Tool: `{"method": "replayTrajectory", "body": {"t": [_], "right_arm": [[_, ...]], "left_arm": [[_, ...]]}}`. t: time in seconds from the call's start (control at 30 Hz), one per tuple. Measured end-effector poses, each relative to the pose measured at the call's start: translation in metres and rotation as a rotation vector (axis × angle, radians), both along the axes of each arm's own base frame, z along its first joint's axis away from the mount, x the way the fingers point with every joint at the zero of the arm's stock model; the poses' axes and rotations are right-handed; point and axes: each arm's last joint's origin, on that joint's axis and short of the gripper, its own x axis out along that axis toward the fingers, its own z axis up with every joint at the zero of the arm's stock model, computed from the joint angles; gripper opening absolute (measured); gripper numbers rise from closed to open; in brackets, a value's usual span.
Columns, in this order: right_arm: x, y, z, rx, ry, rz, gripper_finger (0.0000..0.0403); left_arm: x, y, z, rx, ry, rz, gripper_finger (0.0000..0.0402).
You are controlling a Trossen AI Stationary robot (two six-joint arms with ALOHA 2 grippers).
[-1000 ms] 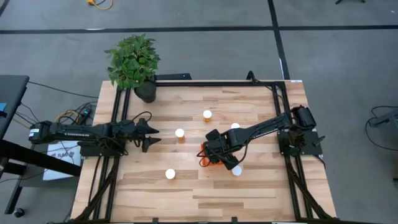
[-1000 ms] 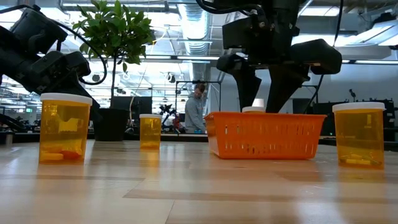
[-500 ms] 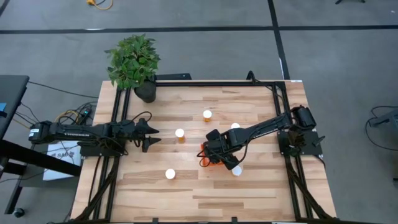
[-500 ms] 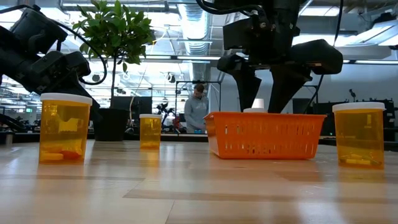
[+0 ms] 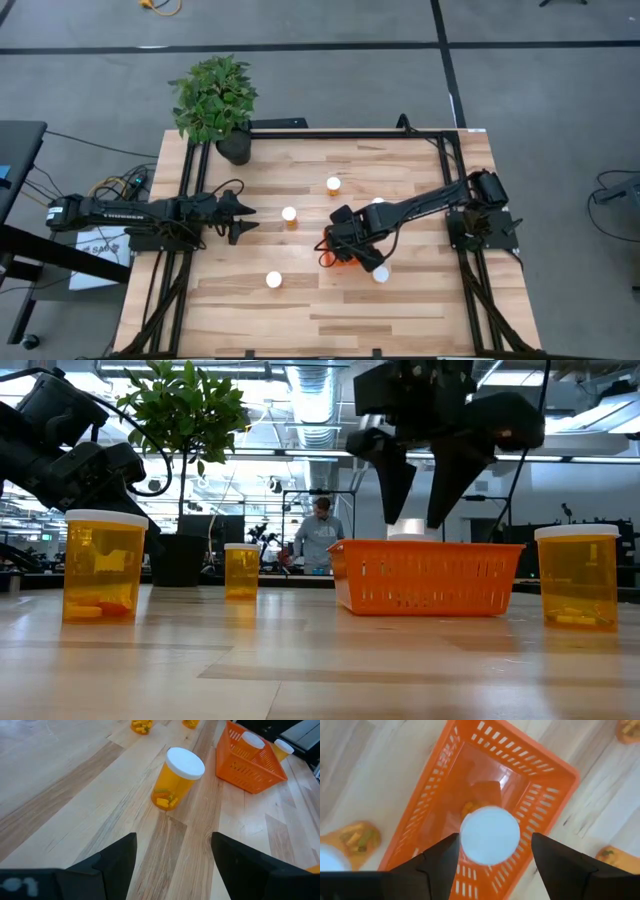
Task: Pick and place pill bottles into a basket
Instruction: Put the orange pill bottle into the orange bin
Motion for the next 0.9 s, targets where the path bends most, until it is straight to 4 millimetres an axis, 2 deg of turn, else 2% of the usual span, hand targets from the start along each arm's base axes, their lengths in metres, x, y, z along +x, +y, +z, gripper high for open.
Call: {"method": "replayTrajectory", "body": {"t": [0.17, 0.4, 0.53, 0.67, 0.77, 0.9], "right_arm": [[0.0, 0.0, 0.025, -0.006, 0.034, -0.014, 0.0243], [-0.007, -0.002, 0.082, 0.001, 0.069, -0.115, 0.024], [-0.023, -0.008, 0.116, 0.021, 0.035, -0.19, 0.024], [-0.046, -0.019, 0.14, 0.045, 0.009, -0.304, 0.024], [-0.062, -0.032, 0.149, 0.056, 0.006, -0.399, 0.024], [-0.079, -0.054, 0.143, 0.057, 0.006, -0.493, 0.024]], "left_arm": [[0.0, 0.0, 0.0, 0.0, 0.0, 0.0, 0.0245], [0.0, 0.0, 0.0, 0.0, 0.0, 0.0, 0.0245], [0.0, 0.0, 0.0, 0.0, 0.0, 0.0, 0.0245], [0.0, 0.0, 0.0, 0.0, 0.0, 0.0, 0.0245], [0.0, 0.0, 0.0, 0.0, 0.0, 0.001, 0.0245], [0.0, 0.0, 0.0, 0.0, 0.0, 0.001, 0.0245]]}}
